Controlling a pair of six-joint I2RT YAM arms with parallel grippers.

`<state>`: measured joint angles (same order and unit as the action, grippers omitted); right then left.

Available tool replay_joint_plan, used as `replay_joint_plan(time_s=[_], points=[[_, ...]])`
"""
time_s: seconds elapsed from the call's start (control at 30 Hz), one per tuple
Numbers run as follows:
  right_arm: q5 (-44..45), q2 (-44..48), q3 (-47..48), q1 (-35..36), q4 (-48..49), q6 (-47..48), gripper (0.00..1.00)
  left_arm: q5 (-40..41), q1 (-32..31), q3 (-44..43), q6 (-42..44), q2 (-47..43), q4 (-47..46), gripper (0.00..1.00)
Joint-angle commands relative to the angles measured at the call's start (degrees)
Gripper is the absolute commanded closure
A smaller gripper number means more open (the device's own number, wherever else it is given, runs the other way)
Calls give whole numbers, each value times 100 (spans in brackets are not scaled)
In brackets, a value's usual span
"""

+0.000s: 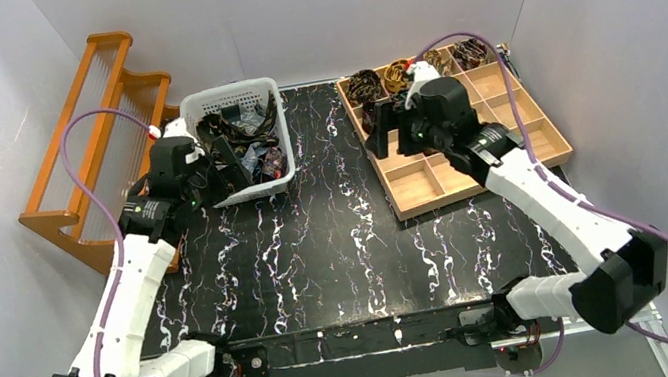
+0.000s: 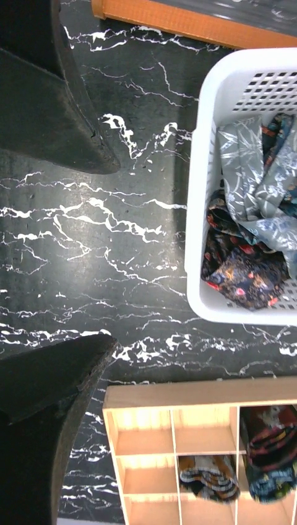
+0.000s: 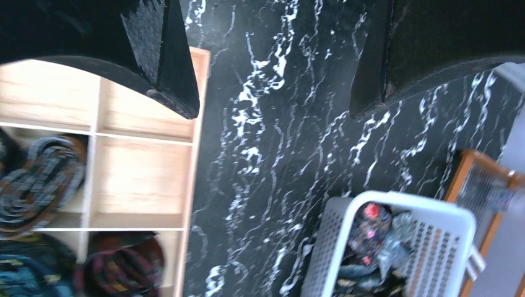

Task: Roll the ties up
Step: Reset both arms

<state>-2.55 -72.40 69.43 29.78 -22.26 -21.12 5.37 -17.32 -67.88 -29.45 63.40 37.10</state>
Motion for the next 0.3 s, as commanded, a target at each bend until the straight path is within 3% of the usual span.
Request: replay_joint_plan(time_s=[0.0,0.27], points=[[1155,657,-256,-60,268,109,1,184,-8,-467,78,-440,703,2],[1417,944,-576,-63,392,-18,1,555,-3,-424,10,-1124,838,2]])
